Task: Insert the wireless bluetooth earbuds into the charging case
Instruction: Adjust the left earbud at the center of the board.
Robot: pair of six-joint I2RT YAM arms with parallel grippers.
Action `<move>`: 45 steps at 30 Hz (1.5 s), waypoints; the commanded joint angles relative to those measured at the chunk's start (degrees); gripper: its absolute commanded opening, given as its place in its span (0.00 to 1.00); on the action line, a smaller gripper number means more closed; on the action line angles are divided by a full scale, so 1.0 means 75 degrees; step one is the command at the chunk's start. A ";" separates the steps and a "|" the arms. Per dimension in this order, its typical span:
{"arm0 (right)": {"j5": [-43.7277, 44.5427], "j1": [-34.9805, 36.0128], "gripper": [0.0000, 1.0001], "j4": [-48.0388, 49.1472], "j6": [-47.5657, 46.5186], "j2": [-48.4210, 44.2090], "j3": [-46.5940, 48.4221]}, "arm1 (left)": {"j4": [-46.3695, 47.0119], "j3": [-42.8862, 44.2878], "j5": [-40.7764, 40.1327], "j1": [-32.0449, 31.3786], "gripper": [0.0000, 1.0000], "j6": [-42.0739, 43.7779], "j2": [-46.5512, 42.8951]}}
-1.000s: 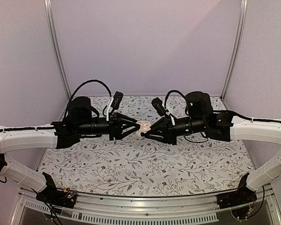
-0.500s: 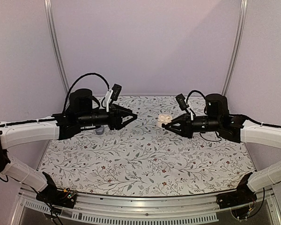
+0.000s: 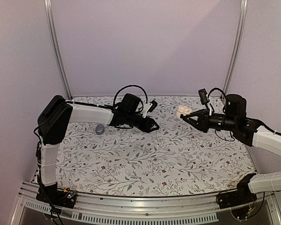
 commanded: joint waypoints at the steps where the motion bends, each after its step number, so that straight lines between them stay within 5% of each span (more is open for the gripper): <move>1: -0.0120 -0.0073 0.00 0.0049 0.0080 -0.0259 -0.0135 | -0.0949 0.1369 -0.0040 -0.0191 0.41 0.0373 0.0957; 19: -0.0144 -0.0080 0.00 -0.0092 0.0018 -0.0454 -0.0162 | -0.2177 0.3329 0.0156 -0.0525 0.26 0.0781 0.2845; 30: -0.0134 -0.0086 0.00 -0.0226 0.0033 -0.0652 -0.0137 | -0.2501 0.2360 0.0078 -0.0916 0.23 0.1232 0.2333; 45: -0.0173 -0.0086 0.00 -0.0169 0.0116 -0.0715 -0.0114 | -0.3392 0.0634 -0.1968 -0.1289 0.17 0.1587 0.1028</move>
